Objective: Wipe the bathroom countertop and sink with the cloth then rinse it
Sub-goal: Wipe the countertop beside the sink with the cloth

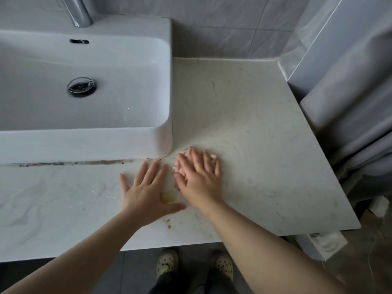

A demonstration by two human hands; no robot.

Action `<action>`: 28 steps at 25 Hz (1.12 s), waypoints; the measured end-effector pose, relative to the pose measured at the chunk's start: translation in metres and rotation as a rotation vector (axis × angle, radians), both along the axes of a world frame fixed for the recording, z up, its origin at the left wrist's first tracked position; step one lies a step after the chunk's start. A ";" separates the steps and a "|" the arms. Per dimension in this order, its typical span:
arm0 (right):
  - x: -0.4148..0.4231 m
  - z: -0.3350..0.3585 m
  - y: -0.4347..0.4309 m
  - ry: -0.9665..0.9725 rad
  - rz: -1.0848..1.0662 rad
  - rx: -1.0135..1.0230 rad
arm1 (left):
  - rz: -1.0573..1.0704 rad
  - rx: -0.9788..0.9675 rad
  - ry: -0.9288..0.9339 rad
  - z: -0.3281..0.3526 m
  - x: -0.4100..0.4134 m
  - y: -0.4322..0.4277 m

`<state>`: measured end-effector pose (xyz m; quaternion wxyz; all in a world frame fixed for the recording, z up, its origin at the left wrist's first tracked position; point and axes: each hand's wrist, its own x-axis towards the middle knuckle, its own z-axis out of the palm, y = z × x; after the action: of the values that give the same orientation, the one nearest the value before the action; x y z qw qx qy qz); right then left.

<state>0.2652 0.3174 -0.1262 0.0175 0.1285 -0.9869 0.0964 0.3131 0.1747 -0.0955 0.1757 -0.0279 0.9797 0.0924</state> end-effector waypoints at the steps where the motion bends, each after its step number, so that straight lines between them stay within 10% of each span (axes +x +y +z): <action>1: 0.001 0.000 -0.001 -0.009 0.063 0.004 | 0.000 -0.001 -0.020 0.001 -0.001 0.002; 10: -0.001 0.007 0.140 -0.108 -0.424 0.093 | 0.004 -0.011 0.014 -0.003 -0.007 0.033; 16: 0.016 0.000 0.137 -0.069 0.040 0.071 | -0.055 -0.038 0.047 -0.009 -0.017 0.065; 22: 0.015 0.003 0.228 -0.124 -0.586 0.094 | -0.035 -0.045 0.087 -0.009 -0.016 0.065; 28: 0.037 0.001 0.102 -0.047 -0.126 0.066 | -0.047 0.089 0.091 -0.004 -0.013 0.050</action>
<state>0.3024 0.4193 -0.1257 -0.0039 0.0644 -0.9958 0.0655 0.3005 0.2245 -0.0991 0.1343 0.0069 0.9820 0.1328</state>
